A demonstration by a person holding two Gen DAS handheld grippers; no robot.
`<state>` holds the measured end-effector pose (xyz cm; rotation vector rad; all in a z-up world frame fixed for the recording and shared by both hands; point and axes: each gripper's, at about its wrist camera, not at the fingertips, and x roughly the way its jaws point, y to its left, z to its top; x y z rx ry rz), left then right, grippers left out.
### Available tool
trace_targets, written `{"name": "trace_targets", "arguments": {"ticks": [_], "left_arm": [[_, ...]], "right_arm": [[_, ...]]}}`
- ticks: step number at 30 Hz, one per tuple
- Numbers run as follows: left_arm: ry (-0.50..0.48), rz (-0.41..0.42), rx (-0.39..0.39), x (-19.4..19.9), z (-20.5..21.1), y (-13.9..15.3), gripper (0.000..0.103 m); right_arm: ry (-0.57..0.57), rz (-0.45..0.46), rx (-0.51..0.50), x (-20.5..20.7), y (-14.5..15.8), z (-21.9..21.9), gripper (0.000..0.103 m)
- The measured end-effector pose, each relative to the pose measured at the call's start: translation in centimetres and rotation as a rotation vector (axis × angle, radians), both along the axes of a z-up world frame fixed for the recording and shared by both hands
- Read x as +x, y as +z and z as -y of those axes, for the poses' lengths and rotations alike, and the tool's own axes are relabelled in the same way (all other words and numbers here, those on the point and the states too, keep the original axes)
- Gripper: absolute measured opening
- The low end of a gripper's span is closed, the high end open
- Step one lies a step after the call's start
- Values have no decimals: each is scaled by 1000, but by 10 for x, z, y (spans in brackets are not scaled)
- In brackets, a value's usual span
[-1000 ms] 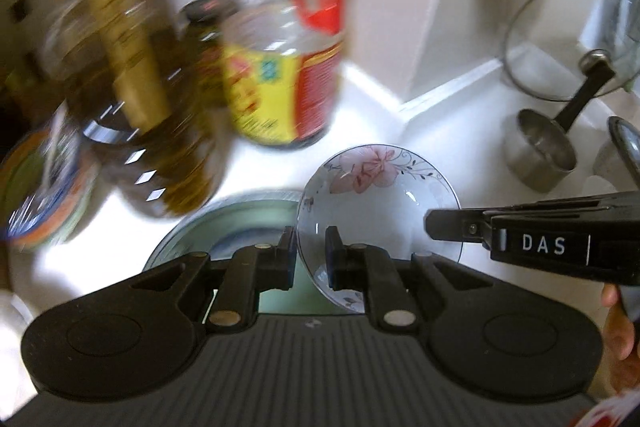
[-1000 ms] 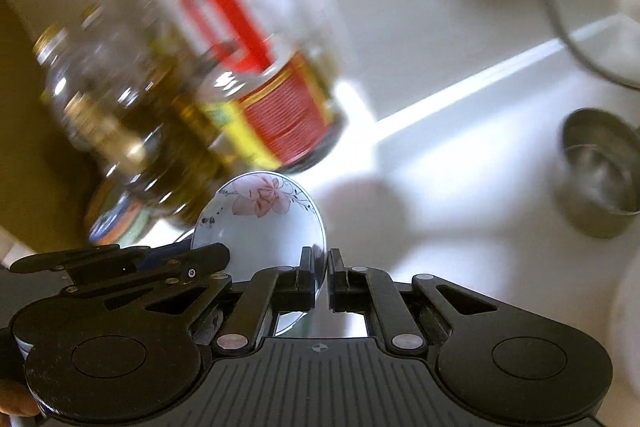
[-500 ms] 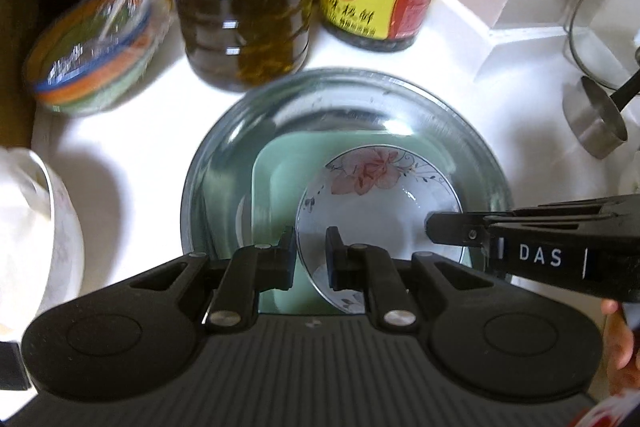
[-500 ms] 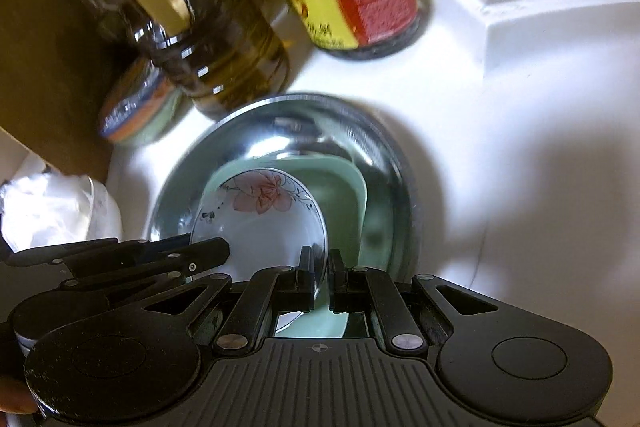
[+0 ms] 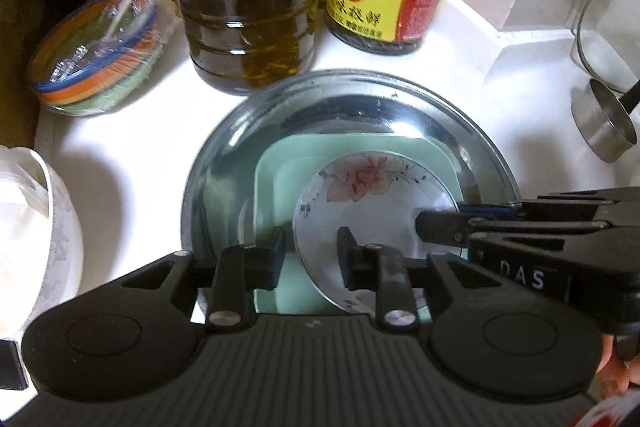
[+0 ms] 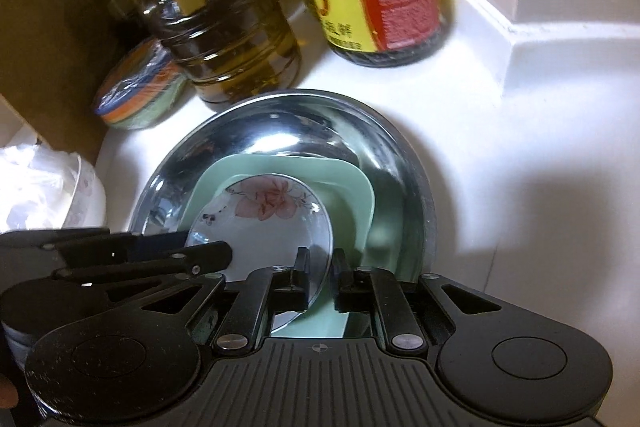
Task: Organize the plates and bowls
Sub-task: 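Carry the floral saucer with the right gripper onto the green plate and release, then withdraw the right gripper toward the cream bowl stack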
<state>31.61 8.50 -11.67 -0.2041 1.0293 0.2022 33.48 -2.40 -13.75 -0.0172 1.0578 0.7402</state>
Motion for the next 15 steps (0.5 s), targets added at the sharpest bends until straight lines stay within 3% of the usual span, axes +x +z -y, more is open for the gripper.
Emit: {"name": "trace_targets", "arguments": {"ticks": [1,4,9,15], "left_arm": [[5,6,5,-1,0,2,27],[22,26,12,-4,-2,10,33],[27,61,35,-13,1,22,35],[26,94,58,-27,14,31,35]], "right_arm": [[-2,14,17,-1,2,1,32],[-21,60,55,-5,9,7,41],[-45,94,116,-13,21,18,49],[-81,129,160,-27,32,38,49]]}}
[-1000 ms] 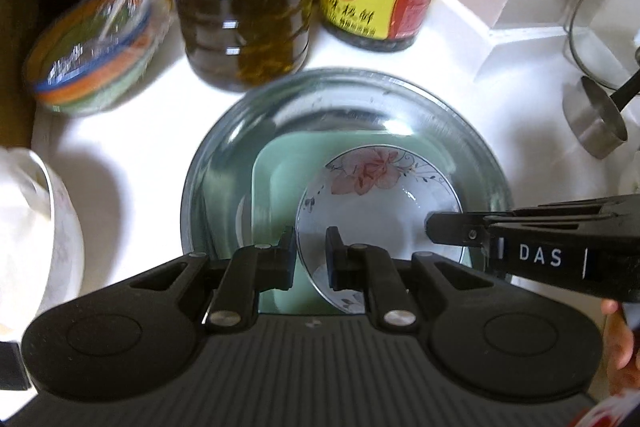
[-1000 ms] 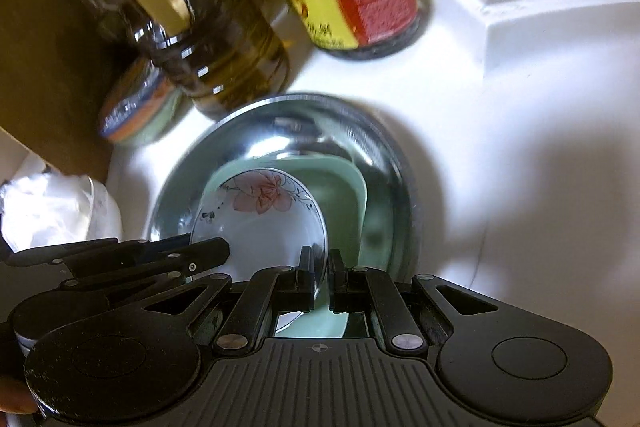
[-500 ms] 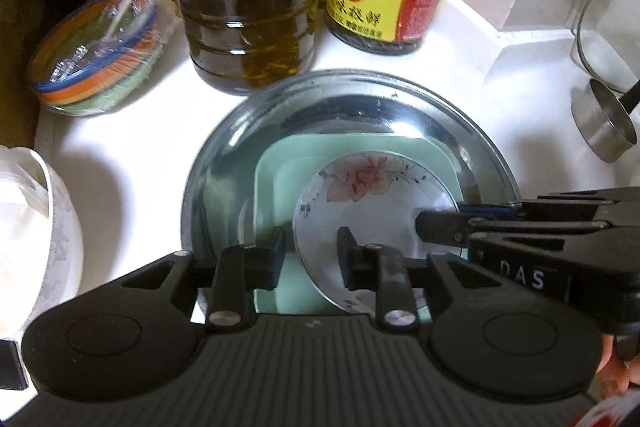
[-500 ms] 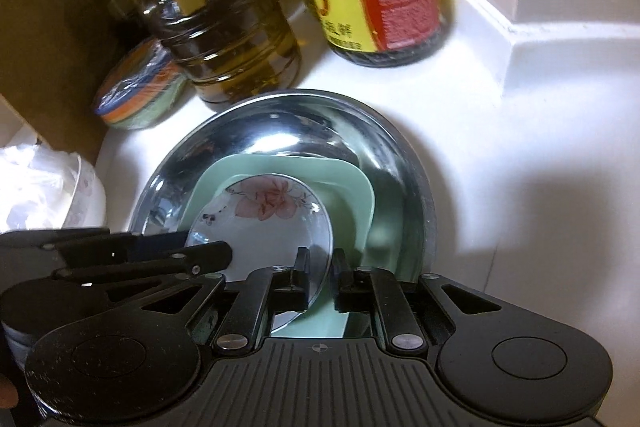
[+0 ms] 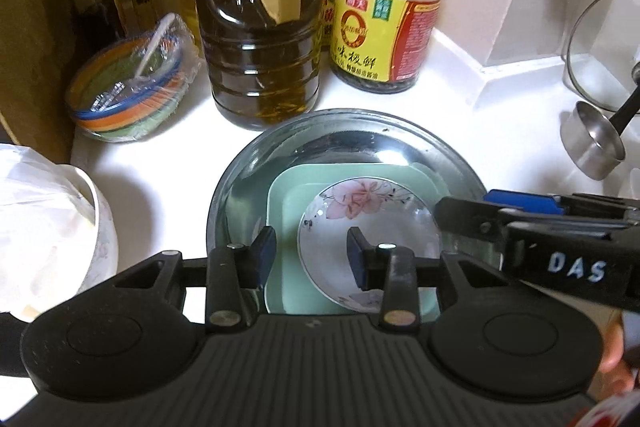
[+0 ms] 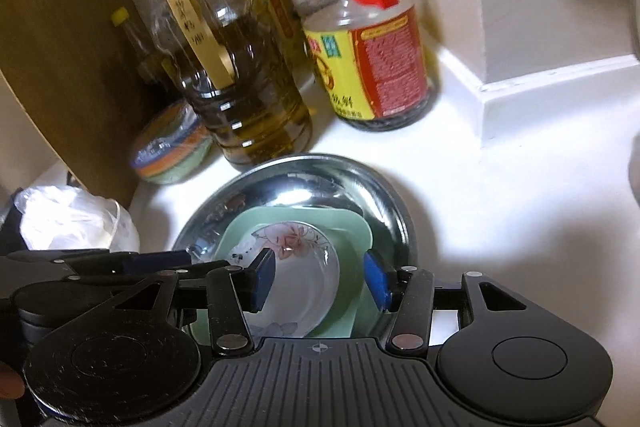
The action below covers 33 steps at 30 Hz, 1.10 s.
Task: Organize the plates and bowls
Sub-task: 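Withdraw the right gripper toward the cream bowl stack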
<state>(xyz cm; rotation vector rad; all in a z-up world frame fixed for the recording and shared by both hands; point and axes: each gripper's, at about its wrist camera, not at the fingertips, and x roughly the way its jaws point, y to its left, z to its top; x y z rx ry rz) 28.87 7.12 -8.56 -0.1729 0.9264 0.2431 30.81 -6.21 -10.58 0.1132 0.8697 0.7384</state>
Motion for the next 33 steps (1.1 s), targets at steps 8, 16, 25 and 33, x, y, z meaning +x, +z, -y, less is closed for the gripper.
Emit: {"name": "trace_targets", "arguments": {"ticks": [8,16,25,33], "left_arm": [[-51,77,44,-24,25,26,39],[-196,115,35,-33,56,44,41],[-414,117,19,-34,87,47,43],[-568,94,4,-45,106,39,43]], "right_arm": [[-58,51,43,-32,20,45,50],[-179,48,63,-64,32,94,50],[-360,45,26,-108,44,134,50],[-507,4,-11,-156,46,146,50]]}}
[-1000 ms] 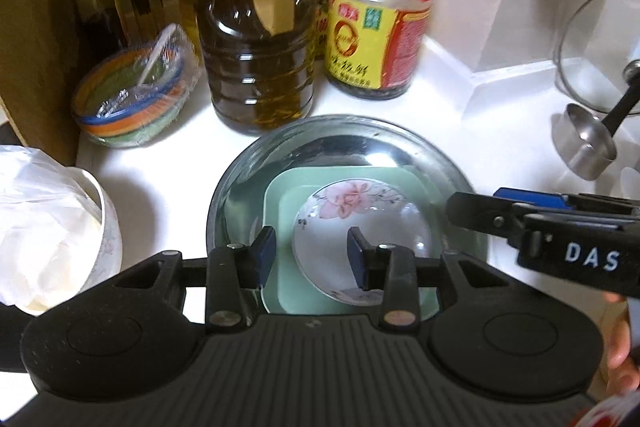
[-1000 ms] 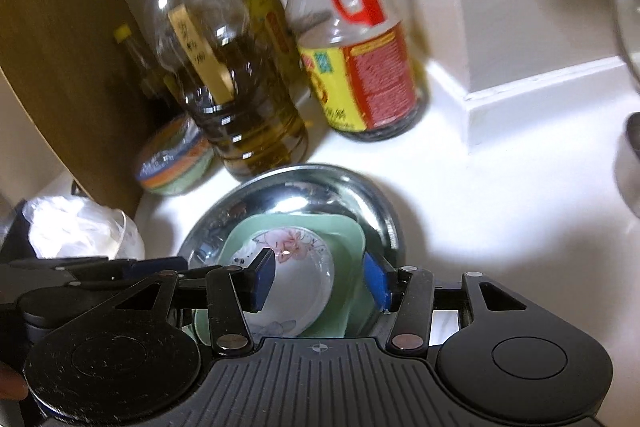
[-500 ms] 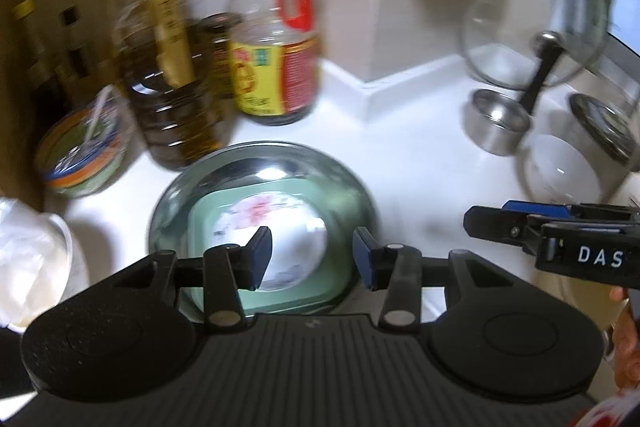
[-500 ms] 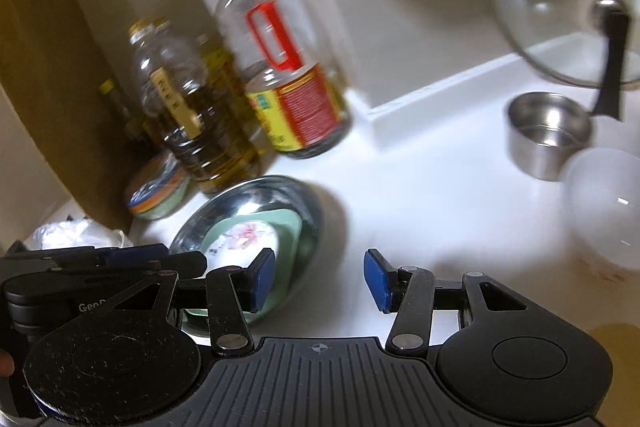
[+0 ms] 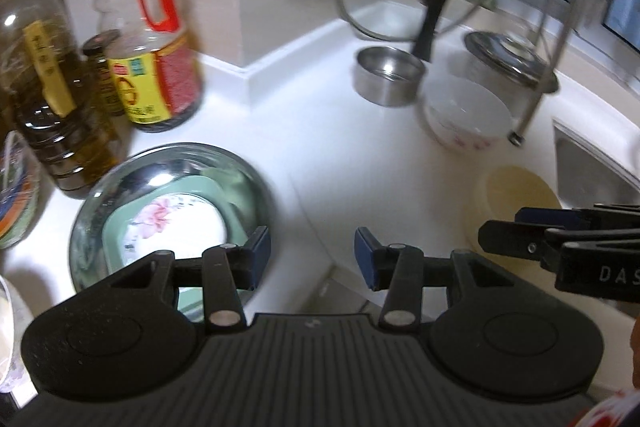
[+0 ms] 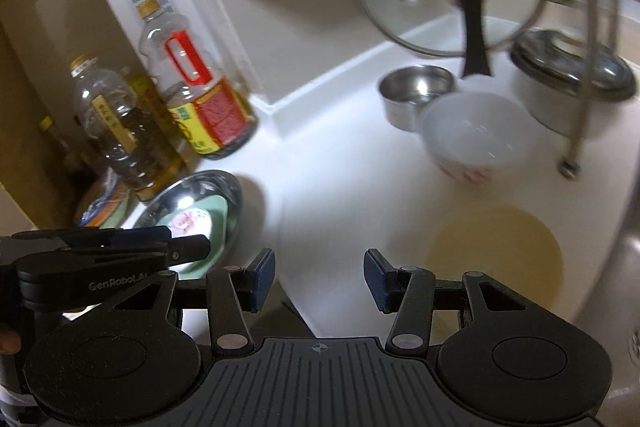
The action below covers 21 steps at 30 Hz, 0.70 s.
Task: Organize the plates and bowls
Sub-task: 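Withdraw the right gripper toward the cream bowl stack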
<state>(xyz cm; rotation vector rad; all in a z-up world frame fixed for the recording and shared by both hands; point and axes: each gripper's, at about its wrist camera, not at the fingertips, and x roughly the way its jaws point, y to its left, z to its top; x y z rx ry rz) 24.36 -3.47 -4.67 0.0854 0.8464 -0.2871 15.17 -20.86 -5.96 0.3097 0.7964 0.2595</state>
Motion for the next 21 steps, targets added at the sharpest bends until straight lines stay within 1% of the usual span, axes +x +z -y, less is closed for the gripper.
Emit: {"name": "trace_targets", "arguments": {"ticks": [4,9,16,21], "left_arm": [[-54,-11,9,-10,9,-5,43],[-86,-21,24,-26,20,-9,43],[-82,-16,49,-46,41,-9,43],[-56,-32,66,-57,65,-13,43]], "right_arm": [[-48,-25,-13,-22,-1,3,50],[-86,-52,-27,-44,-3,11,50],[-96,-75,-44,-59,-6,31,50],[-70,-84,-45,-67,-11,55,50]]}}
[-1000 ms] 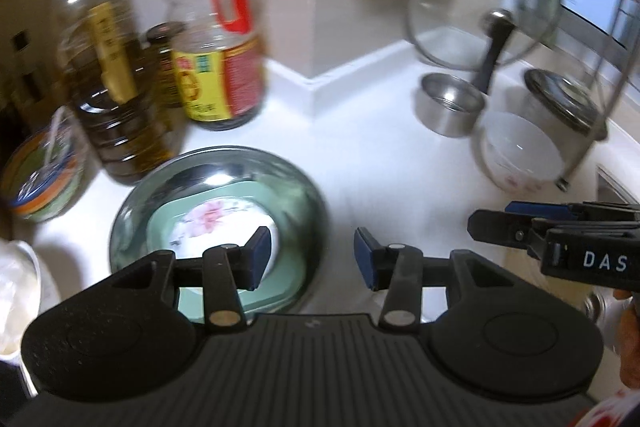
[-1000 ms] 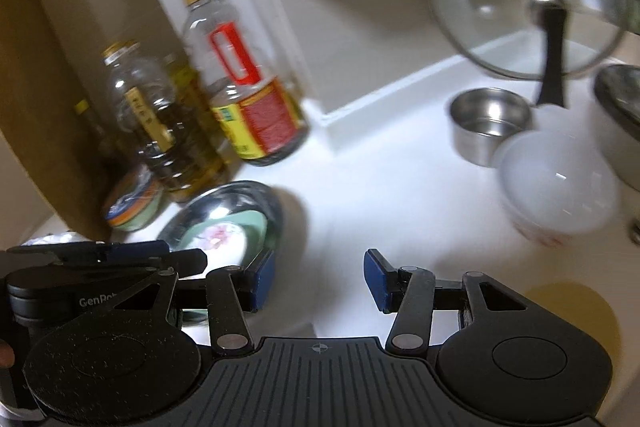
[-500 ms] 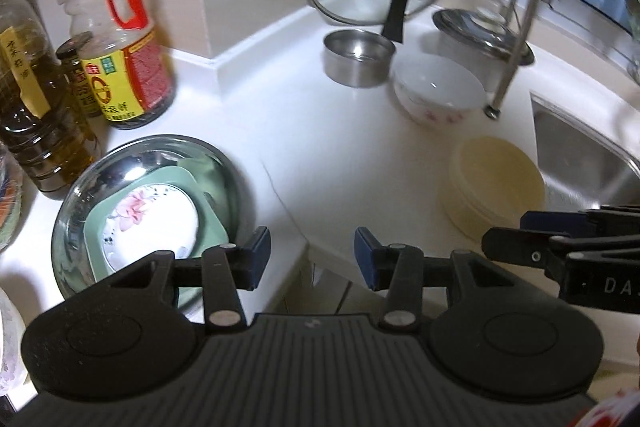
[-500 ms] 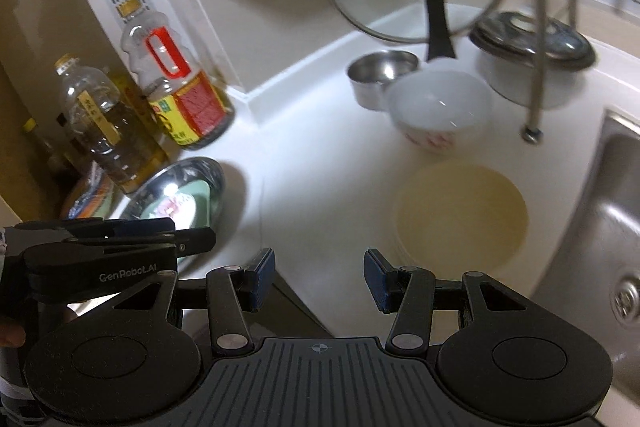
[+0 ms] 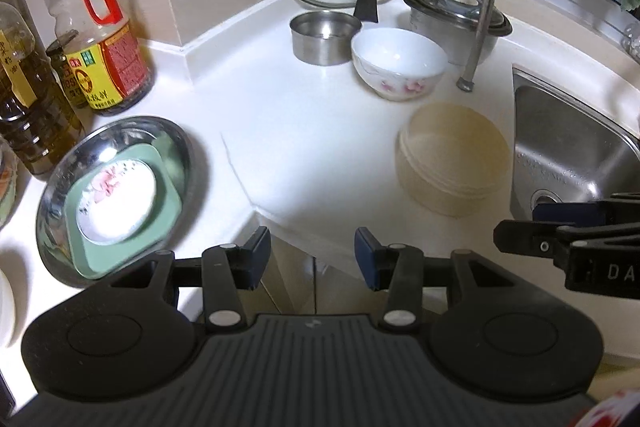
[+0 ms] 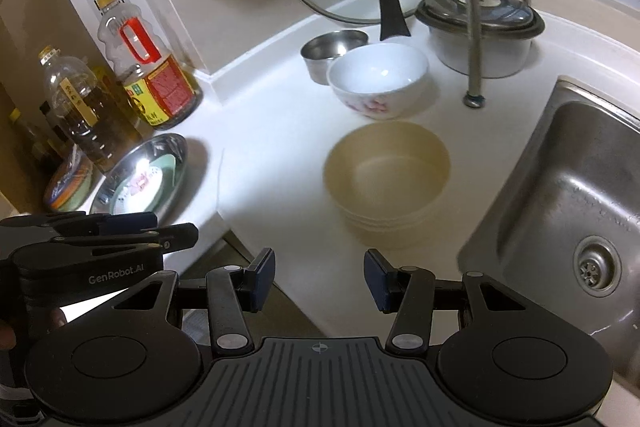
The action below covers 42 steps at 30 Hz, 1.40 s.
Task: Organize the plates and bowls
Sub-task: 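Withdraw the right gripper toward the cream bowl stack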
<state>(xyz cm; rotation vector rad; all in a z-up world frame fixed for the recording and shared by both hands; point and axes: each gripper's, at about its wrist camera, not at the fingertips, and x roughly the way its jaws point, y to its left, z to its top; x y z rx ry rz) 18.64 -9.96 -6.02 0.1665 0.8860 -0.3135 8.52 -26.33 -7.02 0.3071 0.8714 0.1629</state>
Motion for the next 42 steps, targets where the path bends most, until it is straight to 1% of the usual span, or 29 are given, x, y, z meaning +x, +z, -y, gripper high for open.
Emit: {"name": "trace_targets", "arguments": {"ticks": [9,21,34,39,42], "left_arm": [[50,-6,19,-15,34,-4,43],[90,12,21,-18,58,0,43],[124,8,27,-16,62,2,43],[122,10,25,-8,58,4,43],[119,11,20,1,54,4,43]], "right_arm": [[47,16,6,-6,-1,34,50],[91,32,4,-7,0,53,50],[120,38,5,-3,3,58,50],[115,49,3,5,6,57,50],[99,54,-15,11,7,57,50]]}}
